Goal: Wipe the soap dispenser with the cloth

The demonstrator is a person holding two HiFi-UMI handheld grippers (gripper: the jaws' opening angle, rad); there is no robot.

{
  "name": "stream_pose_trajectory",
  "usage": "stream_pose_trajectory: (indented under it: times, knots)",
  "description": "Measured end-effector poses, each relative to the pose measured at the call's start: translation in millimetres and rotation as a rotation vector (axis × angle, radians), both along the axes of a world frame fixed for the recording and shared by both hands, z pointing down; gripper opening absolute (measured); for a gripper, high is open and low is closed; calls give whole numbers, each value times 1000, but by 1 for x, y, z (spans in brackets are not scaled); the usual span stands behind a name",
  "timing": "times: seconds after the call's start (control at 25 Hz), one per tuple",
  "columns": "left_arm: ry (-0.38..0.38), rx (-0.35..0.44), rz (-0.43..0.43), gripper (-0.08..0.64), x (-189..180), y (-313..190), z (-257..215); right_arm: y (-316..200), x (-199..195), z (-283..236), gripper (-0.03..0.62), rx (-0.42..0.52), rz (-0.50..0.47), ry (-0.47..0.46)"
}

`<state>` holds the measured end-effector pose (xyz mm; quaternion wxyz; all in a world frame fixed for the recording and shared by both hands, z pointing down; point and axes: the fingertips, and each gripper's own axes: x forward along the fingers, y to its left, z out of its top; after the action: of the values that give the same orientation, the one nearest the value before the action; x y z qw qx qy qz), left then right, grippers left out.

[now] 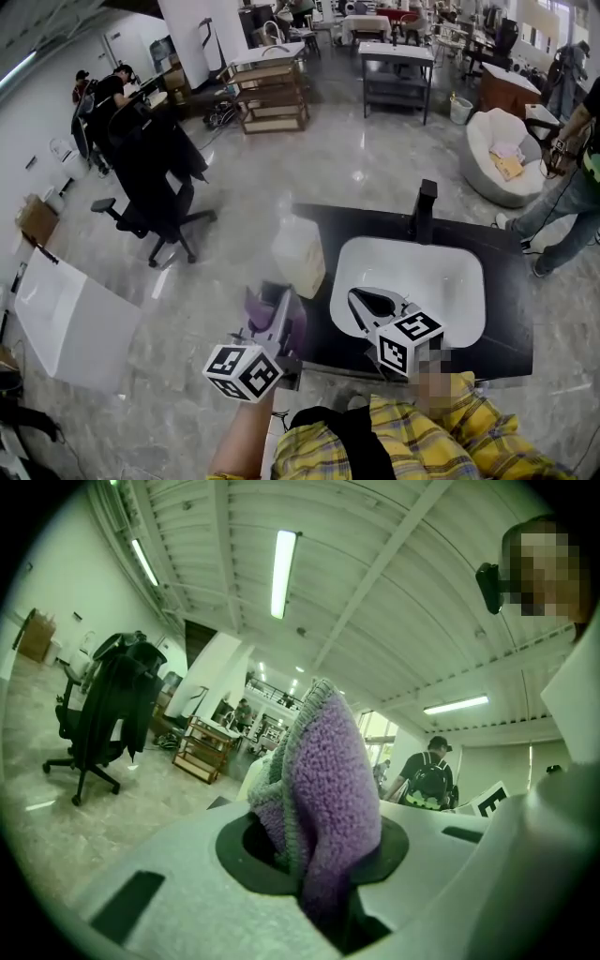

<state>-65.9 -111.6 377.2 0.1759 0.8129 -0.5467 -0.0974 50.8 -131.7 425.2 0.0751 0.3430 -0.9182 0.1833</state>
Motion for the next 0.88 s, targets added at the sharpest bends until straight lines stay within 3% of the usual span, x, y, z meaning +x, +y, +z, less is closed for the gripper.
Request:
stream_pose_trajectory:
  times: [0.32, 0.6, 0.88]
  knots:
    - [8, 21, -38, 67, -13, -17, -8, -14, -17, -2, 6, 3, -27, -14]
    - [-16, 53, -11, 67, -22, -43, -22, -37, -25, -12, 6, 13, 10, -19]
    - [-96, 79, -14, 67, -38, -59, -28, -57, -40, -23, 6, 34, 43, -10]
